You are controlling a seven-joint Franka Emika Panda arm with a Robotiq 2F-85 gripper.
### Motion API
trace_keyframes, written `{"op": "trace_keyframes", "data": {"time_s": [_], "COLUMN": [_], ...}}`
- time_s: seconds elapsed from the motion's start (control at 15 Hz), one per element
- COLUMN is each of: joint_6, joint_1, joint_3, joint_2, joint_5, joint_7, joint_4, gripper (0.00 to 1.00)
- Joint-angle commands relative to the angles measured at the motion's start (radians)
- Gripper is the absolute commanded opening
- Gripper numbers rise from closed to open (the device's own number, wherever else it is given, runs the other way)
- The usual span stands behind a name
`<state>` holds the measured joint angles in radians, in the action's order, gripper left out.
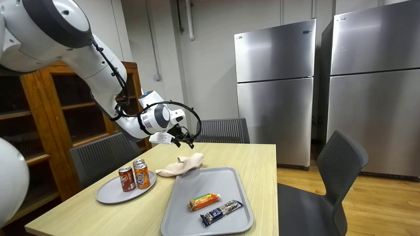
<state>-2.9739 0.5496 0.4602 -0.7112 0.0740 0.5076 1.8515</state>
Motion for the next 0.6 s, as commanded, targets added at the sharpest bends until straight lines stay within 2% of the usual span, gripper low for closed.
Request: {"op": "trace_keyframes", "data": {"time_s": [0.0,0.53], "joint_6": [0.035,0.008], "joint_1": [0.038,0.124], "joint_3": [0.032,0.123], "joint_2": [0.093,0.145], "joint_5": [0.022,0.011], "joint_7": [0.004,0.065], "joint_4": [0.122,0.284], "gripper": [1.0,1.0]}}
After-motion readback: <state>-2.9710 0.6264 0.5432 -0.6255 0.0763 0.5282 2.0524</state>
